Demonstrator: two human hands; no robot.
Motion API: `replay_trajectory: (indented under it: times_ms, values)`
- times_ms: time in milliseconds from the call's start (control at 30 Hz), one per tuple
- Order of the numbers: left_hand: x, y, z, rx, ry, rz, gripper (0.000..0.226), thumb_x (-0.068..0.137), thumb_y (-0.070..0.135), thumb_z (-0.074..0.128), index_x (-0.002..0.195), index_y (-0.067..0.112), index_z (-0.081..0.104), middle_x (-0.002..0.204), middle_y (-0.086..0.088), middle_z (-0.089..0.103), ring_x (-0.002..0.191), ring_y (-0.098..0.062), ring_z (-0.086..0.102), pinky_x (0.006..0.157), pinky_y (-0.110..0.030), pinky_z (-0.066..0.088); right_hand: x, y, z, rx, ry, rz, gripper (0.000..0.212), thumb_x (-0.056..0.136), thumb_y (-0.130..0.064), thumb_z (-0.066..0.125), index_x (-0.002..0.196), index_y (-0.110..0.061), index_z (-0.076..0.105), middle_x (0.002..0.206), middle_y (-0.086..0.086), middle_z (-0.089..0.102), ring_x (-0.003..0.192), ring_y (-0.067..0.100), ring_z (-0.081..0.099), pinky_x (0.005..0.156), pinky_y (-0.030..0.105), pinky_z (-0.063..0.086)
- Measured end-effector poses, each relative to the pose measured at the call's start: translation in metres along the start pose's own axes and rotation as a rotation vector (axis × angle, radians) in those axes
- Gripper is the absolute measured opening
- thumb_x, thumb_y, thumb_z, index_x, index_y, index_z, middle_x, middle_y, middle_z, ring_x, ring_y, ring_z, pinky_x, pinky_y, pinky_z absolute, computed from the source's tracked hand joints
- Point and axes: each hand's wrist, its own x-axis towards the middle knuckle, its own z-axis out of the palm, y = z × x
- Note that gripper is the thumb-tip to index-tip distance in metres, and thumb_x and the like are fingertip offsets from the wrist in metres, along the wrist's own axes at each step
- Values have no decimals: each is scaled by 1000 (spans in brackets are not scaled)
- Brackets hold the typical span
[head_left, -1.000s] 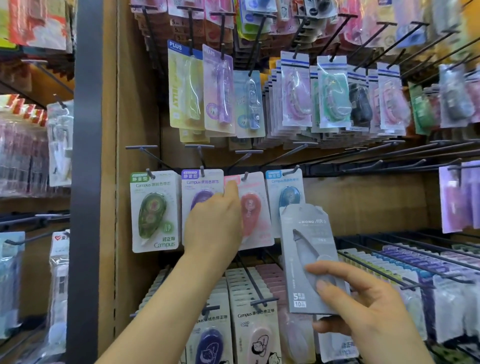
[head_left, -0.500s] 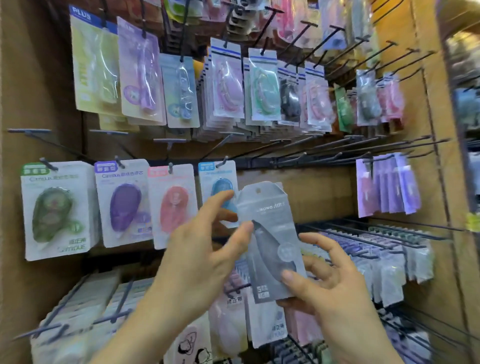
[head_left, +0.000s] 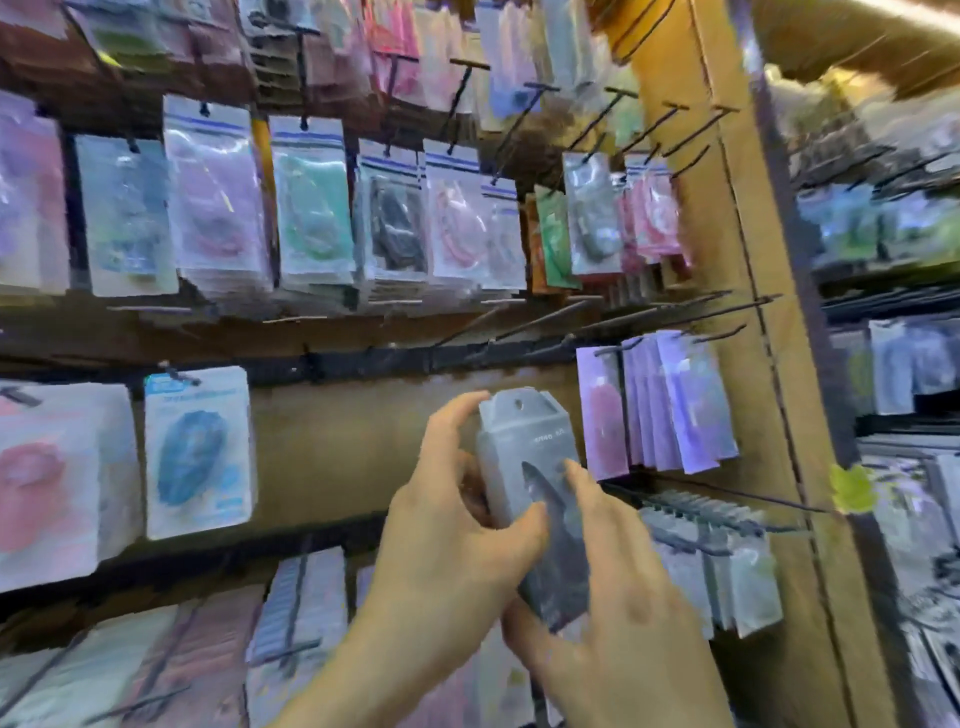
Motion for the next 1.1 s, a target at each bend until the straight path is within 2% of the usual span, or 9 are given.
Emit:
replay_trajectory:
  times_ms: [100, 233, 333, 467, 633, 800, 867, 967, 1100]
  values:
    - [32, 3, 55, -1, -19, 8, 66, 77, 18, 75, 126, 47, 41, 90, 9, 71, 75, -10, 69, 65, -32, 57, 27, 48, -21, 66, -18, 22, 85, 61, -67, 49, 140, -57, 21, 126, -11, 53, 95, 21, 69, 61, 41, 60]
    - [65, 0, 94, 5, -2, -56, 72, 84, 17, 72, 137, 46, 33, 89, 4, 70, 72, -7, 68, 60, -19, 51, 69, 90, -28, 33, -106, -3, 84, 63, -71, 42, 141, -55, 16, 129, -7, 50, 103, 23, 64, 71, 40, 57]
    - [77, -5, 100, 36, 51, -89, 81, 86, 15, 71, 144, 49, 26, 96, 3, 71, 82, -11, 70, 65, -23, 56, 90, 103, -19, 5, -94, -46, 77, 70, -68, 42, 142, -45, 32, 121, 1, 56, 94, 26, 66, 63, 38, 57]
    - [83, -11, 94, 76, 120, -113, 87, 87, 14, 71, 147, 52, 20, 102, 1, 72, 89, -16, 72, 76, -38, 60, 100, 104, -8, -4, -78, -59, 72, 71, -63, 47, 135, -32, 53, 110, 8, 62, 86, 29, 69, 53, 38, 57]
    - [91, -7, 89, 146, 102, -118, 81, 89, 13, 69, 146, 53, 26, 101, 4, 71, 87, -9, 71, 70, -24, 57, 105, 102, -4, 44, -133, -17, 76, 70, -67, 41, 139, -35, 47, 113, 5, 58, 92, 28, 65, 61, 38, 56]
    - [103, -11, 84, 222, 74, -163, 78, 90, 17, 68, 150, 44, 25, 96, 2, 72, 88, -13, 71, 78, -34, 59, 110, 102, -3, 16, -197, -16, 90, 65, -75, 26, 147, -37, 32, 124, -2, 47, 105, 23, 57, 76, 37, 52]
    - [106, -15, 82, 230, 61, -188, 78, 90, 18, 68, 150, 43, 26, 96, 2, 72, 87, -13, 71, 76, -33, 59, 111, 104, 0, 20, -225, -26, 89, 67, -75, 33, 147, -37, 31, 126, -2, 44, 109, 23, 56, 79, 37, 53]
    - [108, -17, 81, 219, 38, -191, 78, 91, 16, 68, 148, 47, 25, 98, 3, 71, 87, -12, 71, 75, -34, 60, 111, 111, 5, 53, -289, -55, 87, 76, -69, 55, 150, -36, 22, 133, -3, 37, 118, 21, 50, 84, 34, 51]
    - [111, -26, 78, 239, 37, -210, 79, 91, 13, 66, 144, 55, 24, 103, 1, 69, 90, -16, 71, 76, -42, 61, 114, 119, 13, 100, -299, -88, 88, 78, -65, 64, 149, -35, 20, 133, -3, 37, 116, 17, 51, 85, 29, 51]
